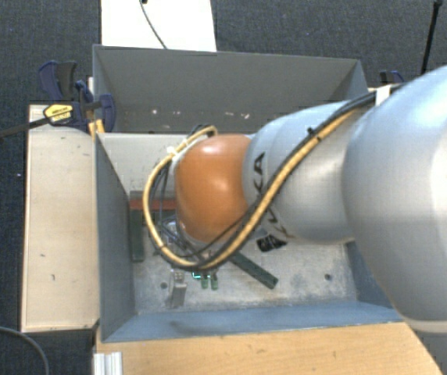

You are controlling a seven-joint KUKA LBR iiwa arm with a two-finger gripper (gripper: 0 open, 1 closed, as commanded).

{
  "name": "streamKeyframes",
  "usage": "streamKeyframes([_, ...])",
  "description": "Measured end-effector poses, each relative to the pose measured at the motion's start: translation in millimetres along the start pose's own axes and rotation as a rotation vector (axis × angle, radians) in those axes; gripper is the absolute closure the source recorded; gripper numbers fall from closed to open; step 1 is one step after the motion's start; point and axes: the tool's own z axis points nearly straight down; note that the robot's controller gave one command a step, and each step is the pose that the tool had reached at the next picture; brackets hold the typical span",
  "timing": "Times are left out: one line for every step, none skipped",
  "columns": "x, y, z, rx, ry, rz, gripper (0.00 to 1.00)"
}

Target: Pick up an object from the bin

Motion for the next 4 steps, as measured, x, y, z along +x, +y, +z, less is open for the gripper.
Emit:
streamKeyframes([-60.2, -103.4, 57.5, 0.003, -0.008, -0.078, 0.0])
streamKeyframes([-9.2, -146.9, 47.5, 0.001, -0.004, 0.001, 0.0])
streamKeyframes([-32.7, -220.2, 56.6, 0.003, -0.011, 0.0, 0.0])
streamKeyframes([-32.0, -214.4, 56.1, -0.002, -0.01, -0.001, 1.0])
